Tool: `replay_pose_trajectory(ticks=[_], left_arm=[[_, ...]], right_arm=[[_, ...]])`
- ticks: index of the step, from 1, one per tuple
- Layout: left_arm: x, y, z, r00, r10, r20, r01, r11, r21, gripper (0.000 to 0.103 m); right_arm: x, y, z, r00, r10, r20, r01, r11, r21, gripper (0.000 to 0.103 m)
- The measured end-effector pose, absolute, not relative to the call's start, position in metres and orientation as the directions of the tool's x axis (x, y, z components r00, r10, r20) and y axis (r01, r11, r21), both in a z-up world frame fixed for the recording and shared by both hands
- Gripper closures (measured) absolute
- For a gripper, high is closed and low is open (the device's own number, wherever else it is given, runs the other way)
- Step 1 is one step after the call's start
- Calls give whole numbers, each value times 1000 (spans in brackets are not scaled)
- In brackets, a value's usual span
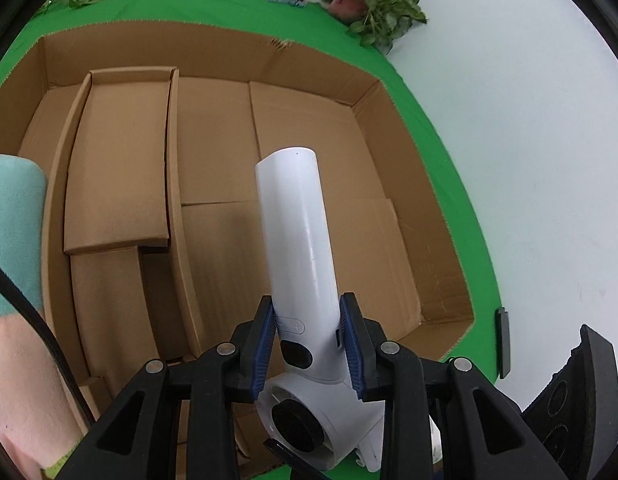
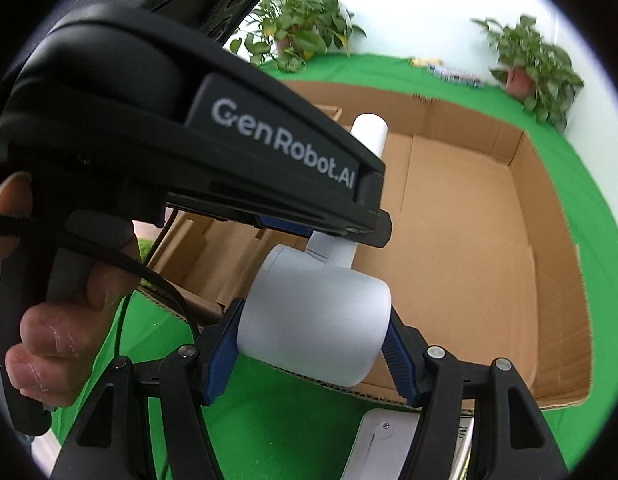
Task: Organize objects
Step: 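Lift the hair dryer with both grippers and carry it over the box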
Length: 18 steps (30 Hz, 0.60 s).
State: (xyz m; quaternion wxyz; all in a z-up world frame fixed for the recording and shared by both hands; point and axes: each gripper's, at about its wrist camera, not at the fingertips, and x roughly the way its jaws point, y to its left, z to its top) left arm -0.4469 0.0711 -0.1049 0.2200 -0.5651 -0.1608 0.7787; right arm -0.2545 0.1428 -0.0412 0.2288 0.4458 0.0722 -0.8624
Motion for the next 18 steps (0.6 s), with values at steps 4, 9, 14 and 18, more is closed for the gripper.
replay_pose_trajectory(ticks=[4,9,14,18], left_arm=[[-457,72,-120,-223,496,-839,-136,-869,-477,73],[-462,71,-119,-195,478,-857,-128,-878,-461,72],[-459,76,-120,-176,453,-874,-124,-891,-437,71],[-455,75,-110,-181,414,-892,-128,-909,-396,71]], right_arm=[[-266,147,-51,-436,-354,-827,453,-881,139,39],[-256,137,-56,-397,-364,-843,451,-877,166,39],[-250,136,-56,-387,-371,-844,447,-876,180,39],[-255,147,-54,-380,-412,-828,457,-862,218,37]])
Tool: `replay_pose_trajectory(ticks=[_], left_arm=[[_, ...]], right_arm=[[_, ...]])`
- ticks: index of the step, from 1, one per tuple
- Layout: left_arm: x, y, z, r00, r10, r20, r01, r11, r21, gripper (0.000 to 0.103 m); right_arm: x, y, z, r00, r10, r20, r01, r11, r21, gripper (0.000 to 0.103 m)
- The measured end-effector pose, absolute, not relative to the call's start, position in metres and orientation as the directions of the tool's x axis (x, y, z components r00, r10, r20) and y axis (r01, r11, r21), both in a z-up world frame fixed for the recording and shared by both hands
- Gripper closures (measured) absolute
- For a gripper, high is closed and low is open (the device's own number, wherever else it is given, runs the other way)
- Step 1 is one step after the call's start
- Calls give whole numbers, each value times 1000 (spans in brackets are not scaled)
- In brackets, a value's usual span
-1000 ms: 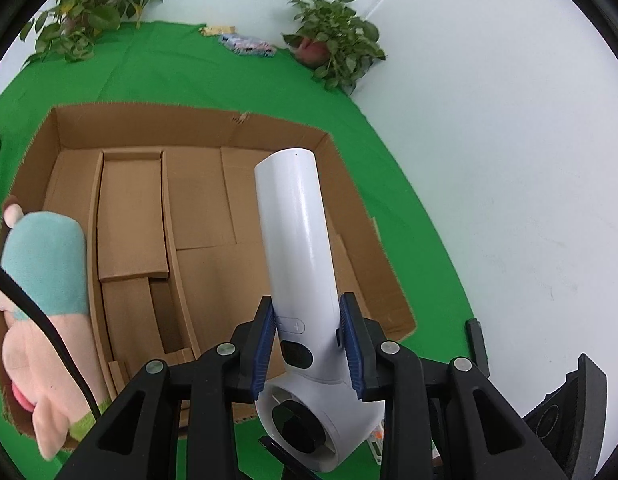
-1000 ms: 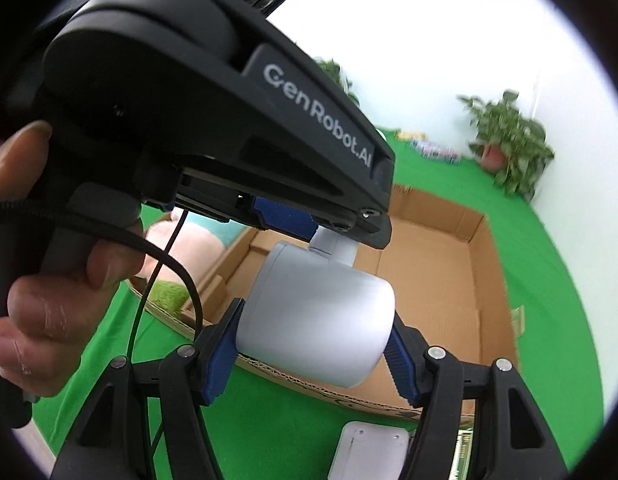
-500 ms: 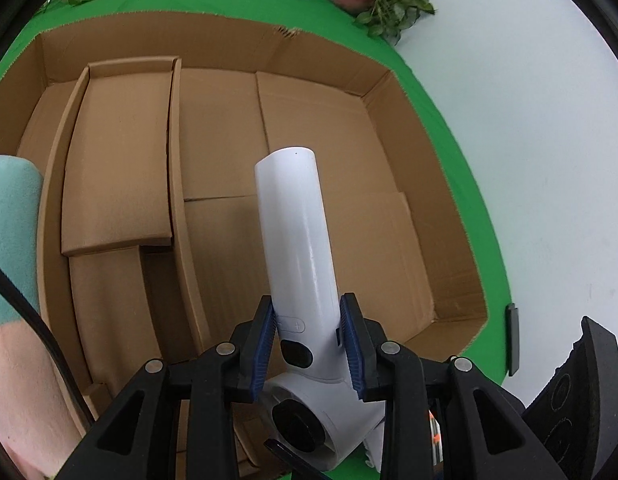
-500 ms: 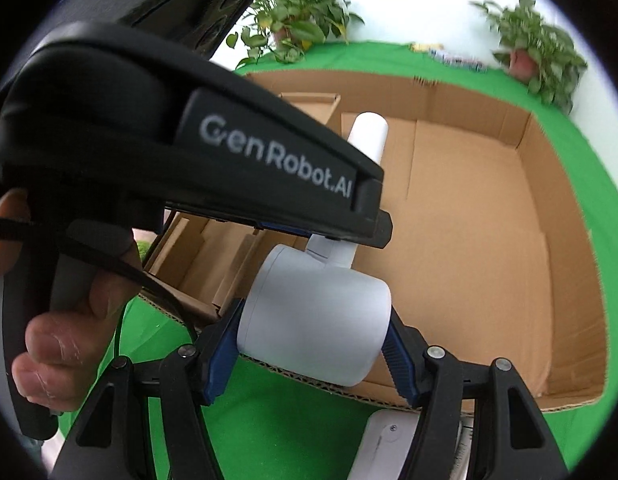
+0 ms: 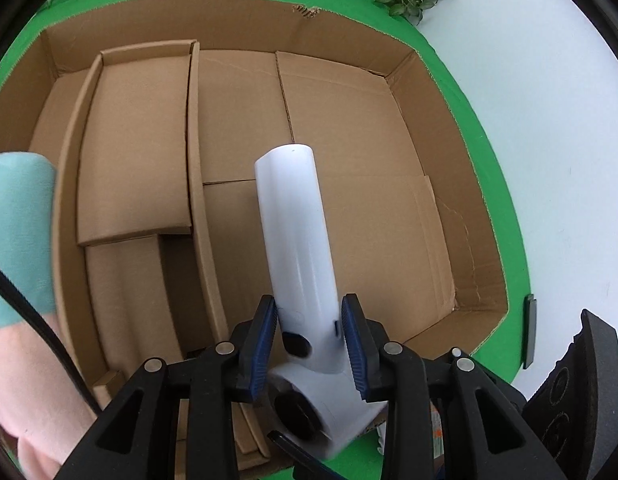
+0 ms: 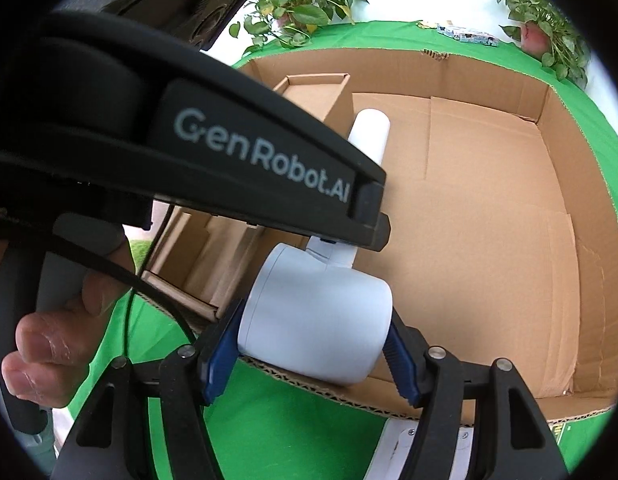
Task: Organize objects
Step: 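Lift the hair dryer with both grippers and carry it over the box, then lower the hair dryer beside the narrow tray and open both grippers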
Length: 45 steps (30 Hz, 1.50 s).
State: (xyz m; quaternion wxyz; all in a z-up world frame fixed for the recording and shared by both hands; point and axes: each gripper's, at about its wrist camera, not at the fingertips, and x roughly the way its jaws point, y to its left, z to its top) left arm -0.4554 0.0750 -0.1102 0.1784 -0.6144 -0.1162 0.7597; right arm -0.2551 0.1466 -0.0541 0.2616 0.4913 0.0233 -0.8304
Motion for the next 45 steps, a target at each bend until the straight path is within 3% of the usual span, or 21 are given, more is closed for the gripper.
replay_pose_trajectory(ticks=[1,4,9,13,16,30,38,41,43,45], left_arm=[[-453,76,-108,-185,411,-893,-133,-910,-392,71],[-449,68,-97,-217,426,-878,-138,-904,-405,57],[-428,50,-64,-290,445,-847,-182,-895,-407,56],[-408,35,-54,-346,404,-847,-196,-914,-356,56],[-401,21,-64,-341,361,-868,-163,-932,-324,56],[-372,-7,-99,-288,422,-859,-142,-906,-398,56],[-354,-9,-92,-373,376,-848,-136,-927,-351,58],[-336,-13,-74,-472,320,-821,-134,-947,-292,58],[-317,-16,-58,-547,305,-780,-140,-951,-274,56],[-293,-21,-43,-632,278,-724,-133,-958,-253,45]], right_arm=[[-253,147,-53,-382,-415,-826,457,-862,222,36],[-250,154,-49,-365,-451,-815,458,-849,264,34],[-240,165,-40,-381,-465,-800,433,-853,290,34],[-240,167,-46,-339,-474,-812,419,-849,321,55],[-240,162,-53,-325,-459,-827,438,-848,298,63],[-294,168,-63,-327,-472,-819,498,-822,275,64],[-294,165,-62,-378,-408,-831,470,-858,207,64],[-272,173,-45,-550,-293,-782,406,-912,56,60],[-247,177,-33,-632,-279,-723,401,-916,4,37],[-220,180,-24,-697,-274,-662,397,-917,-39,28]])
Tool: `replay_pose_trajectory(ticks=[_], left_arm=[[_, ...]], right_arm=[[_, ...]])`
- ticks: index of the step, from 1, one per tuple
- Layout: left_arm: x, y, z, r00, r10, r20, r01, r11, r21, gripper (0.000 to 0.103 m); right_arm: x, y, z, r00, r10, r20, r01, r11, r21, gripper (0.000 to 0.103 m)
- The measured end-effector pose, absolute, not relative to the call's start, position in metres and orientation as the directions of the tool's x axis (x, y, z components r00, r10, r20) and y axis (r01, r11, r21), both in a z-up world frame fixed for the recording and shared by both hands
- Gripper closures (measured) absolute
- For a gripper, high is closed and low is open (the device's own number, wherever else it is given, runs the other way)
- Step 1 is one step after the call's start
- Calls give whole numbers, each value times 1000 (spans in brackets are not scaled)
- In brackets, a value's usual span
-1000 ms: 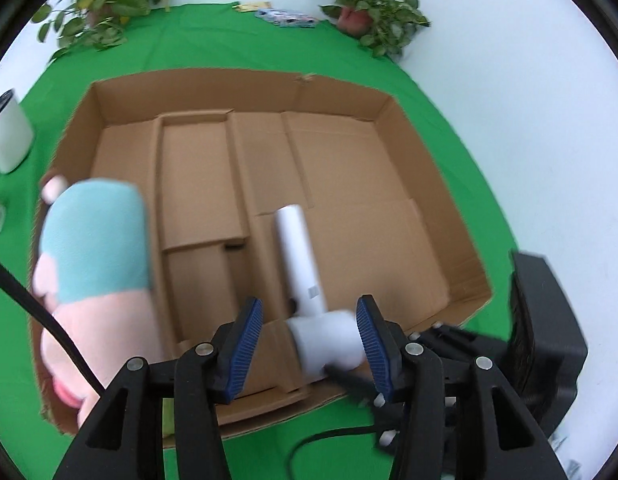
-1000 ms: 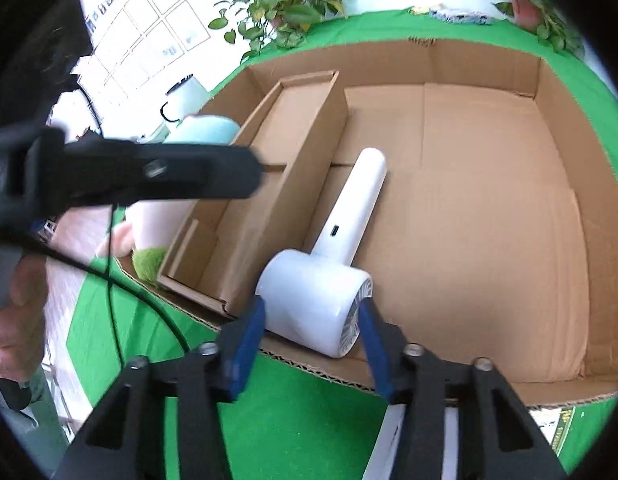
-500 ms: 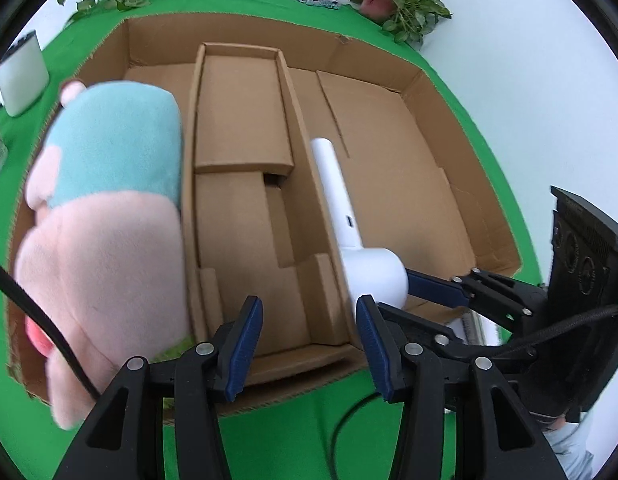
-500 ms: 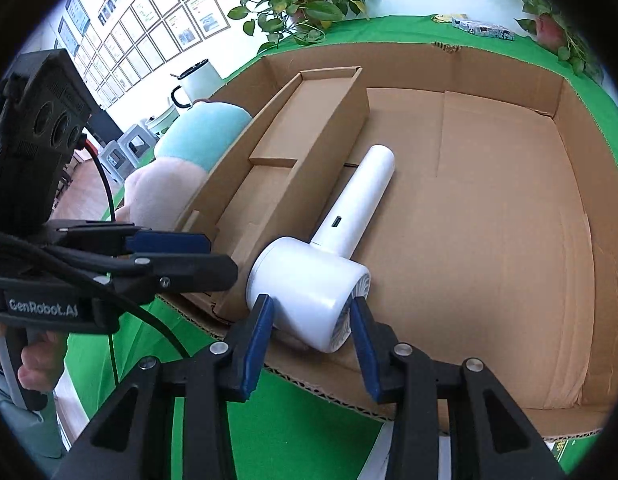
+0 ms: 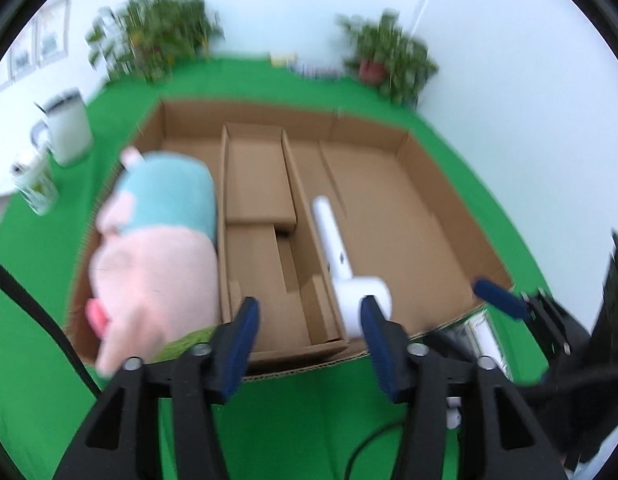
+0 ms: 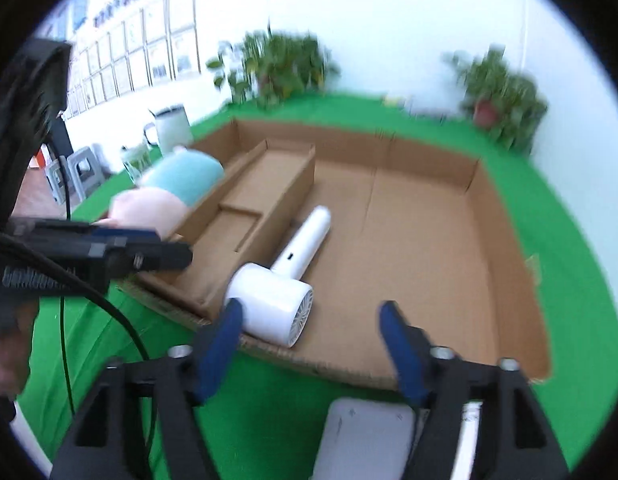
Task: Organize objects
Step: 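Lower the hair dryer beside the narrow tray and open both grippers, then withdraw both grippers from the box toward the white rectangular device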
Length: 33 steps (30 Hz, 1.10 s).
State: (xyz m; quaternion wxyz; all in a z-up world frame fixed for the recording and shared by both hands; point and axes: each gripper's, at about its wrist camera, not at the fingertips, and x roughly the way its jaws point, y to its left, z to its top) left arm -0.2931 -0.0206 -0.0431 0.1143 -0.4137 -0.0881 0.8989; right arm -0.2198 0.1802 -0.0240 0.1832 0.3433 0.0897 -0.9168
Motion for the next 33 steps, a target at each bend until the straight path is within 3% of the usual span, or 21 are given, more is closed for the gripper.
replay_pose_trajectory(ticks=[2,8,11,13,15,16,17,18,20,21,22,23,24,25,27,33], left_arm=[[-268,-14,-29,-723,229,-652,-117,-970,-212,29],[-193,3,-5,-892,111,-438,-85,-993,-79,2],[-169,10,3,-920,57,-387,-53,-998,-20,1],[-158,8,3,-923,52,-382,-48,-999,-22,2],[-151,3,5,-916,76,-393,-62,-997,-49,13],[-149,2,4,-907,99,-410,-76,-995,-71,42],[-150,3,2,-889,128,-440,-98,-991,-90,82],[-153,3,0,-860,157,-485,-122,-987,-104,99],[-153,6,-4,-850,153,-505,-121,-988,-94,100],[-150,7,-5,-861,138,-489,-112,-990,-83,100],[-148,8,-5,-868,122,-481,-99,-992,-73,92],[-148,10,-6,-870,110,-481,-89,-994,-66,62],[-144,10,-5,-872,113,-476,-90,-993,-71,40],[-143,9,-4,-882,118,-457,-90,-993,-82,8],[-138,7,-1,-901,115,-419,-81,-992,-99,5],[-139,6,-8,-885,77,-459,-56,-997,-61,5]], right_arm=[[-192,182,-20,-742,-255,-619,379,-922,-74,28],[-159,179,-33,-792,-172,-586,269,-960,-82,28],[-144,182,-33,-815,-166,-555,246,-967,-72,32],[-138,184,-33,-822,-157,-547,236,-969,-76,73],[-137,187,-34,-816,-150,-558,226,-972,-69,89],[-136,189,-34,-816,-152,-558,223,-973,-61,89],[-134,191,-32,-822,-151,-550,217,-974,-58,89],[-133,192,-31,-829,-144,-540,210,-976,-62,89],[-132,193,-31,-831,-138,-538,207,-976,-69,84],[-132,194,-31,-829,-131,-544,201,-977,-72,65],[-133,194,-30,-826,-132,-548,203,-977,-71,36],[-132,195,-30,-826,-142,-545,209,-976,-64,26],[-130,196,-29,-831,-148,-537,211,-976,-58,22],[-129,197,-29,-834,-150,-531,211,-976,-56,22],[-131,198,-30,-824,-152,-546,214,-975,-51,22],[-133,198,-34,-807,-162,-568,221,-975,-36,22]])
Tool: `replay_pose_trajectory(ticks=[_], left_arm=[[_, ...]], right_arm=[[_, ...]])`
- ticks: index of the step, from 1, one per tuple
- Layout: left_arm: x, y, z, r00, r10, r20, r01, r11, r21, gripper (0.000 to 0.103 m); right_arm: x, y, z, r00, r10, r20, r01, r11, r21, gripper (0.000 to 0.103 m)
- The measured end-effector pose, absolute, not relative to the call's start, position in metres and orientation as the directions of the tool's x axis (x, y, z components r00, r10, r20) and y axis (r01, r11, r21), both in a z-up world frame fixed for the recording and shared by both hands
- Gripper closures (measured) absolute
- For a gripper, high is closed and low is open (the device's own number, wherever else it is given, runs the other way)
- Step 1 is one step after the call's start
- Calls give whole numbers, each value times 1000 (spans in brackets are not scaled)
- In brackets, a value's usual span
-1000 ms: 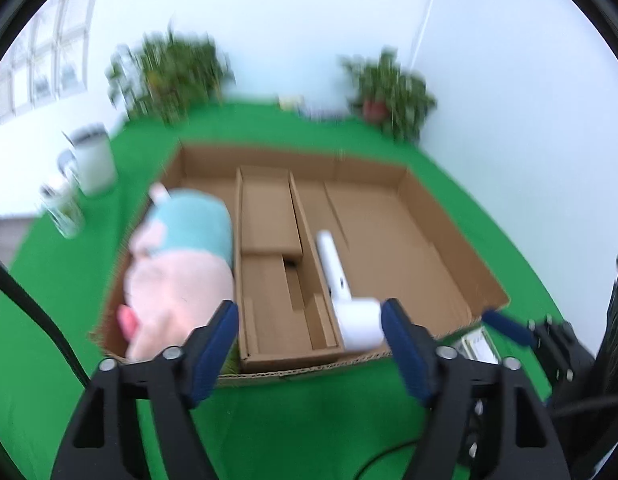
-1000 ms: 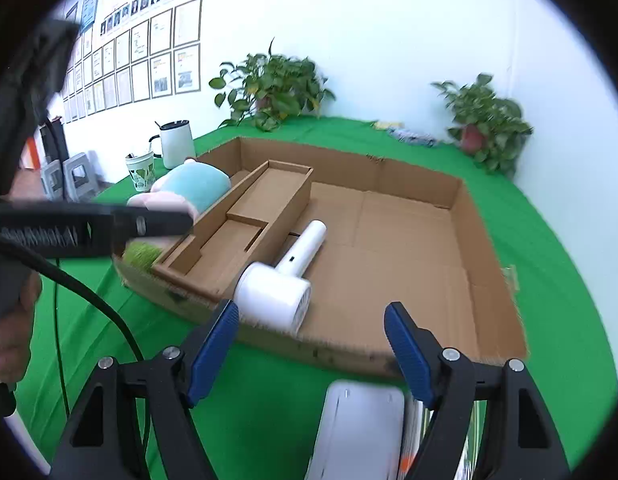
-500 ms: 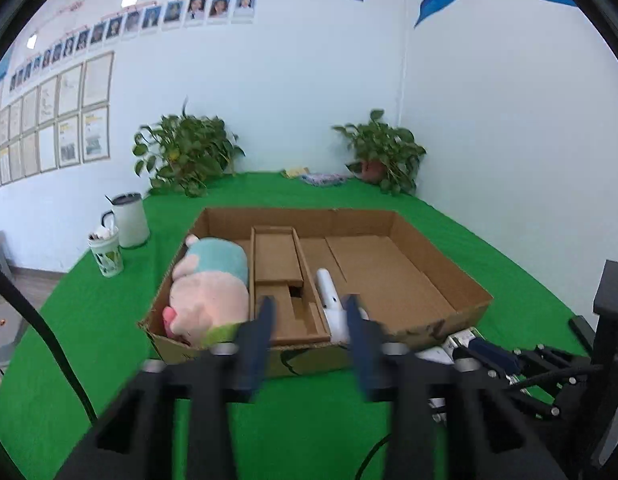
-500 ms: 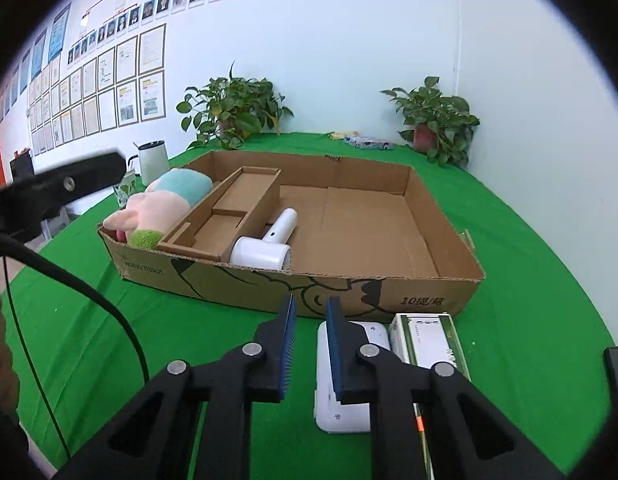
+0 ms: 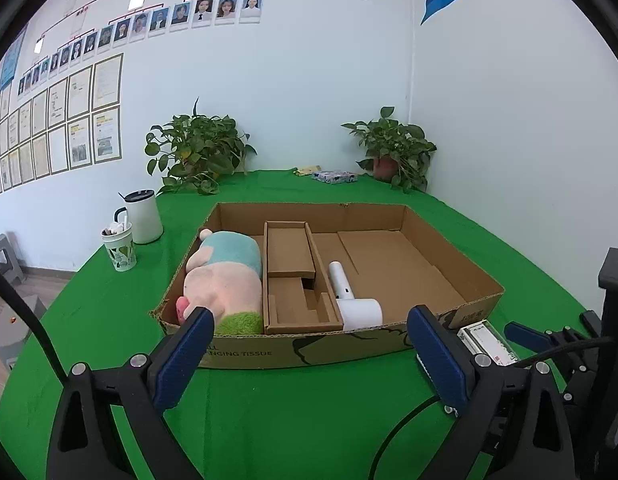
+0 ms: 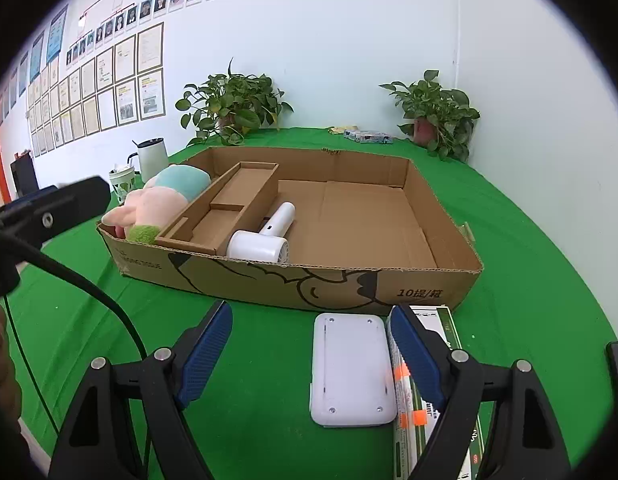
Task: Organize objects
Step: 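Withdraw both grippers from the box toward the white rectangular device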
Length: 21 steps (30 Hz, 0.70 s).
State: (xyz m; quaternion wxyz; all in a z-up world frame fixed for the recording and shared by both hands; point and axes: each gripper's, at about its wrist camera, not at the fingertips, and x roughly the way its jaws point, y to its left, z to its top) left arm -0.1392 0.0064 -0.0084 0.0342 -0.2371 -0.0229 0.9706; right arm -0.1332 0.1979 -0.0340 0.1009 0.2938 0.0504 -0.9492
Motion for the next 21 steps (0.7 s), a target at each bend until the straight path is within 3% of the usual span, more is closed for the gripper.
replay_pose_trajectory(ticks=[10,16,21], left_arm=[[-151,-5,-24,-865,77,-496,-44,-996,-78,5],[-158,-15,-30,-858,66,-509,-30,-996,-79,5],[-166,-23,-35,-853,67,-517,-26,-996,-87,5]], right_arm=[[-138,199,-36,-803,-163,-573,223,-974,-35,22],[-175,208,-18,-763,-292,-577,299,-950,85,22],[-238,209,-6,-704,-281,-653,290,-952,98,23]])
